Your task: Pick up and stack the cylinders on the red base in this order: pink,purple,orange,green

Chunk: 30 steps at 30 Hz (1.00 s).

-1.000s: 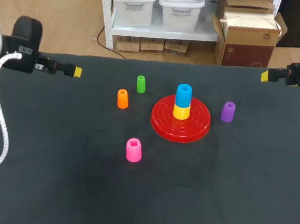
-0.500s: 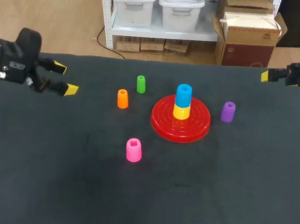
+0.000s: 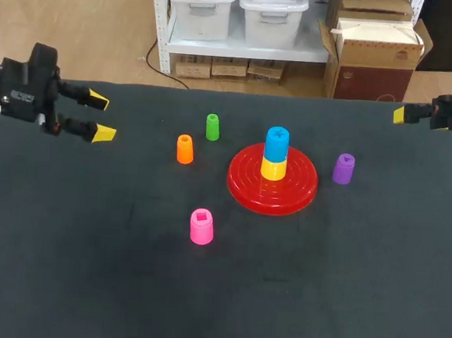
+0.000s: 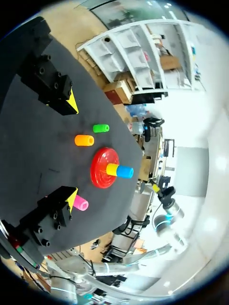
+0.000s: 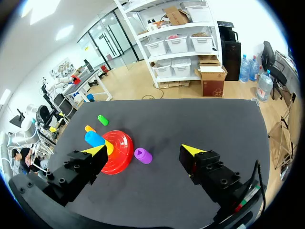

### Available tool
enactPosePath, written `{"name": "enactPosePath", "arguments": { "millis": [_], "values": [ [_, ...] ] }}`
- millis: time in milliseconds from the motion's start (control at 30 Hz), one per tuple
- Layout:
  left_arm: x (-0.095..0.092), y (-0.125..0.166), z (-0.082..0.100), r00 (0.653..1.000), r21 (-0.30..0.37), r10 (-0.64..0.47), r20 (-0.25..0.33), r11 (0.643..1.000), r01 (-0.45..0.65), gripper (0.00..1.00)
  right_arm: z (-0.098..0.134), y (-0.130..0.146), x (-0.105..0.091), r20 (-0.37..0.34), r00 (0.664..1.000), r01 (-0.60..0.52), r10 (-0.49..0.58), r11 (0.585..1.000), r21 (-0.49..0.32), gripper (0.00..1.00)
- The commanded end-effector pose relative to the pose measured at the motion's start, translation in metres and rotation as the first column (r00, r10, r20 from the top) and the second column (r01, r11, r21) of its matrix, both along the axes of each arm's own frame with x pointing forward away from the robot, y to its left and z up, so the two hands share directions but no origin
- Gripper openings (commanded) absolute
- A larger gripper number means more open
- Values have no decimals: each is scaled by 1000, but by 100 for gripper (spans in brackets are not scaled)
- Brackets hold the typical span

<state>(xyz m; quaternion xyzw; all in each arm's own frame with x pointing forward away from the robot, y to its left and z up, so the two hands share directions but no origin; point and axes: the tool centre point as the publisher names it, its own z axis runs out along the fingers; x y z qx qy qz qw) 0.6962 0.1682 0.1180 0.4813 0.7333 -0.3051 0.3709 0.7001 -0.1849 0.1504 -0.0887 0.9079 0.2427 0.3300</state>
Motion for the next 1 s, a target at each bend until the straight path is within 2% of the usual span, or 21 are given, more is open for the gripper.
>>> {"name": "enactPosePath", "arguments": {
  "millis": [33,300,367,900,1000],
  "values": [
    [10,-9,-4,999,13,-30,26,999,29,100,0,0,0,0,1000,0,0,1000,0,100],
    [2,-14,0,993,20,-99,67,995,97,100,0,0,0,0,1000,0,0,1000,0,100],
    [1,-14,1,990,15,-104,94,995,103,100,0,0,0,0,1000,0,0,1000,0,100],
    [1,-14,1,990,15,-104,94,995,103,100,0,0,0,0,1000,0,0,1000,0,100],
    [1,-14,1,990,15,-104,94,995,103,100,3,31,9,-54,983,-177,173,981,-83,100]
  ]
}}
